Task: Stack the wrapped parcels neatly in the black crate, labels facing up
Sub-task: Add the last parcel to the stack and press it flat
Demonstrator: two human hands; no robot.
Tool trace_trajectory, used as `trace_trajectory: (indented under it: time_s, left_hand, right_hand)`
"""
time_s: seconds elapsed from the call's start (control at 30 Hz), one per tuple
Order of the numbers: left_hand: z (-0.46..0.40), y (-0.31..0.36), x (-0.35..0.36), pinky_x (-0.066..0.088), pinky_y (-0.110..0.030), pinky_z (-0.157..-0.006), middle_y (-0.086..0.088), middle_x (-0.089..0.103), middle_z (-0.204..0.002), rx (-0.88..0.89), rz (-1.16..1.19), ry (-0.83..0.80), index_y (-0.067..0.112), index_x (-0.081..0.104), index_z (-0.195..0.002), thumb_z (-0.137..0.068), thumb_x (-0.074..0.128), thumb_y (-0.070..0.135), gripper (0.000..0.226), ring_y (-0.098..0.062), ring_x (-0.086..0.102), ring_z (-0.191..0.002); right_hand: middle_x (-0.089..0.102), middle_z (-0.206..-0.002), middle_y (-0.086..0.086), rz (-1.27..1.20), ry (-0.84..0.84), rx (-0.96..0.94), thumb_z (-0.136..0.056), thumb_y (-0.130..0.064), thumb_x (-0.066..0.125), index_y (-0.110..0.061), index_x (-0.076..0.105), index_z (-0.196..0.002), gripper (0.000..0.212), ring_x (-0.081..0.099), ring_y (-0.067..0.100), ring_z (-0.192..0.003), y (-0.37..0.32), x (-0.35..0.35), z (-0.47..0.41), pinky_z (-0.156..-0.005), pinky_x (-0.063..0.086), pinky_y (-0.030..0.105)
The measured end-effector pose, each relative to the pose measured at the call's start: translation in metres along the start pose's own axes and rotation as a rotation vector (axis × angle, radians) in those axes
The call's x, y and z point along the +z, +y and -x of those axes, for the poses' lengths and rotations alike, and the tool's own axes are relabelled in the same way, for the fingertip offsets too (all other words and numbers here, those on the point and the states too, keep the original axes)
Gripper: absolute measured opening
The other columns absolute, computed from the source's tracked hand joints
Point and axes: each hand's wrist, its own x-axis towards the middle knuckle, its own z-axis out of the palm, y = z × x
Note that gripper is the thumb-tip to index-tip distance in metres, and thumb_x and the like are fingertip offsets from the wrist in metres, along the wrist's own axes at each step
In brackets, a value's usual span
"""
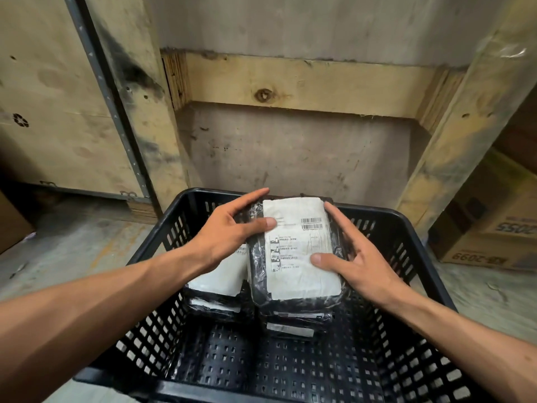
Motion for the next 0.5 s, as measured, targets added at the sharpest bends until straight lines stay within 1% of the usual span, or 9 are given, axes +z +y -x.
trace_trajectory:
  time_s: [0.07, 0.13, 0.17, 0.2, 0.27, 0.33, 0.37, 0.47, 0.5]
  left_hand:
    - [0.007, -0.007, 0.01, 0.056, -0.015, -0.088, 0.029, 0.068, -0.127, 0.007, -0.022, 0.008, 0.043, 0.055, -0.143, -0.081, 0.085, 0.029, 0.071, 0.003, 0.068, -0.113]
    - [0.014, -0.015, 0.022, 0.06, -0.019, -0.083, 0.03, 0.068, -0.126, -0.054, -0.057, -0.046, 0.051, 0.041, -0.149, -0.084, 0.083, 0.036, 0.079, -0.005, 0.073, -0.108]
    - [0.017, -0.019, 0.027, 0.061, -0.023, -0.086, 0.03, 0.068, -0.126, -0.082, -0.077, -0.068, 0.054, 0.035, -0.151, -0.083, 0.083, 0.04, 0.085, -0.007, 0.073, -0.108]
    - [0.019, -0.021, 0.032, 0.059, -0.024, -0.093, 0.034, 0.067, -0.124, -0.096, -0.097, -0.083, 0.054, 0.03, -0.153, -0.082, 0.083, 0.042, 0.089, -0.003, 0.072, -0.11]
    - [0.019, -0.021, 0.038, 0.049, -0.013, -0.1, 0.05, 0.063, -0.108, -0.105, -0.125, -0.091, 0.047, 0.024, -0.157, -0.083, 0.083, 0.042, 0.095, 0.019, 0.062, -0.109]
    - [0.017, -0.017, 0.041, 0.046, 0.0, -0.09, 0.057, 0.059, -0.097, -0.126, -0.143, -0.087, 0.041, 0.022, -0.159, -0.085, 0.082, 0.038, 0.096, 0.031, 0.056, -0.1]
    - [0.017, -0.017, 0.042, 0.047, 0.002, -0.086, 0.055, 0.06, -0.097, -0.131, -0.147, -0.086, 0.039, 0.022, -0.16, -0.085, 0.082, 0.036, 0.096, 0.028, 0.059, -0.099]
    - [0.018, -0.02, 0.046, 0.052, -0.01, -0.092, 0.035, 0.067, -0.118, -0.133, -0.141, -0.093, 0.037, 0.019, -0.161, -0.086, 0.082, 0.032, 0.099, 0.006, 0.07, -0.106]
    - [0.018, -0.022, 0.048, 0.052, -0.009, -0.092, 0.032, 0.065, -0.124, -0.135, -0.151, -0.103, 0.036, 0.018, -0.162, -0.086, 0.082, 0.032, 0.099, 0.007, 0.068, -0.109]
  right_hand:
    - [0.069, -0.128, -0.029, -0.022, 0.073, 0.007, -0.08, -0.015, 0.086, -0.046, 0.051, -0.15, 0.084, 0.07, -0.001, -0.115, -0.001, 0.0, 0.0, -0.081, 0.062, 0.023]
    - [0.073, -0.115, -0.028, -0.034, 0.143, 0.005, -0.078, -0.017, 0.085, -0.044, 0.06, -0.14, 0.072, 0.073, 0.002, -0.106, -0.003, -0.005, -0.001, -0.074, 0.064, 0.026]
    - [0.075, -0.113, -0.023, -0.04, 0.178, 0.004, -0.077, -0.017, 0.085, -0.044, 0.061, -0.137, 0.069, 0.074, 0.005, -0.106, -0.004, -0.007, -0.003, -0.073, 0.064, 0.027]
    - [0.076, -0.115, -0.016, -0.045, 0.216, 0.009, -0.077, -0.018, 0.084, -0.043, 0.062, -0.136, 0.068, 0.074, 0.009, -0.107, -0.004, -0.011, -0.003, -0.074, 0.064, 0.027]
    - [0.073, -0.125, -0.006, -0.057, 0.255, 0.036, -0.078, -0.016, 0.083, -0.042, 0.061, -0.138, 0.069, 0.073, 0.013, -0.111, 0.0, -0.014, -0.004, -0.077, 0.064, 0.028]
    - [0.067, -0.134, -0.006, -0.05, 0.219, 0.062, -0.085, -0.01, 0.08, -0.04, 0.055, -0.144, 0.07, 0.072, 0.004, -0.112, 0.004, -0.017, -0.004, -0.079, 0.062, 0.023]
    - [0.064, -0.138, -0.01, -0.03, 0.188, 0.077, -0.089, -0.008, 0.078, -0.042, 0.052, -0.146, 0.071, 0.07, -0.001, -0.112, 0.006, -0.018, -0.005, -0.079, 0.061, 0.02]
    - [0.054, -0.147, -0.021, 0.098, 0.101, 0.159, -0.09, -0.019, 0.081, -0.056, 0.042, -0.147, 0.079, 0.063, -0.006, -0.122, 0.007, -0.025, -0.002, -0.091, 0.058, 0.019]
    - [0.051, -0.148, -0.025, 0.137, 0.07, 0.192, -0.086, -0.025, 0.085, -0.057, 0.037, -0.15, 0.087, 0.061, -0.009, -0.124, 0.007, -0.027, 0.0, -0.093, 0.055, 0.016]
